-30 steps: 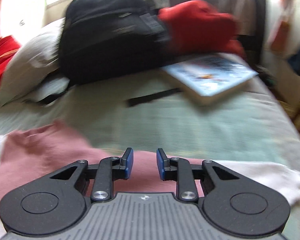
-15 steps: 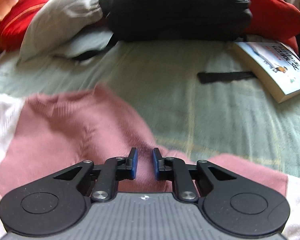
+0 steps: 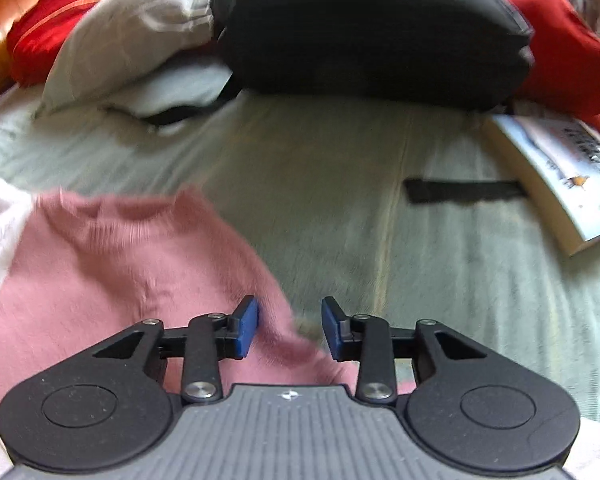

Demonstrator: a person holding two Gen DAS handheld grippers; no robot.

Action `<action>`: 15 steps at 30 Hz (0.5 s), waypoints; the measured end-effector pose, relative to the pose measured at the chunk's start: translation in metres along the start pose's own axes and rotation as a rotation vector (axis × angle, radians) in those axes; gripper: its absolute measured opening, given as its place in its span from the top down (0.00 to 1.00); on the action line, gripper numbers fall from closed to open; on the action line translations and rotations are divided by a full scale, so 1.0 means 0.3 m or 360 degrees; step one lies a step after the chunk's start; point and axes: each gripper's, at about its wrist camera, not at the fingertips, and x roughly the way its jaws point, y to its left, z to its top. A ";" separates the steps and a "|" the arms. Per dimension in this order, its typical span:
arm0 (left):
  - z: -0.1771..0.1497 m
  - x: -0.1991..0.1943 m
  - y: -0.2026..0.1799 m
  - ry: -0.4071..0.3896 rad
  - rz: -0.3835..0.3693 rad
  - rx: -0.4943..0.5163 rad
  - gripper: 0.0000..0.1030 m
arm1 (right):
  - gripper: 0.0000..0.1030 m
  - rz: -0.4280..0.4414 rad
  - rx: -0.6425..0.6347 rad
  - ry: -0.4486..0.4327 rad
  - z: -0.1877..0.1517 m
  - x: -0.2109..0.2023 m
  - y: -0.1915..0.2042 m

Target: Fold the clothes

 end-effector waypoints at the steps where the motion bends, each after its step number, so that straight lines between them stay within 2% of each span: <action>1: -0.001 0.003 0.001 0.0005 0.0001 -0.0003 0.01 | 0.57 0.0004 -0.0021 0.0006 -0.010 0.009 0.006; 5: -0.002 0.015 -0.003 0.0020 -0.0005 0.0000 0.01 | 0.55 -0.0045 -0.0109 -0.0017 -0.043 0.022 0.044; 7: -0.002 0.017 -0.006 0.0020 -0.0012 0.0003 0.01 | 0.68 -0.0063 -0.0156 -0.0013 -0.039 0.013 0.070; 8: -0.002 0.016 -0.006 0.0020 -0.0013 0.0003 0.01 | 0.83 -0.0077 -0.0185 -0.0018 -0.034 0.007 0.085; 11: -0.001 0.012 -0.002 0.0014 -0.0005 -0.0001 0.01 | 0.86 -0.0144 -0.0234 -0.0094 -0.006 -0.021 0.108; 15: -0.001 0.003 0.008 0.0004 0.0005 -0.0016 0.01 | 0.86 -0.0180 -0.0168 -0.0205 0.055 -0.053 0.092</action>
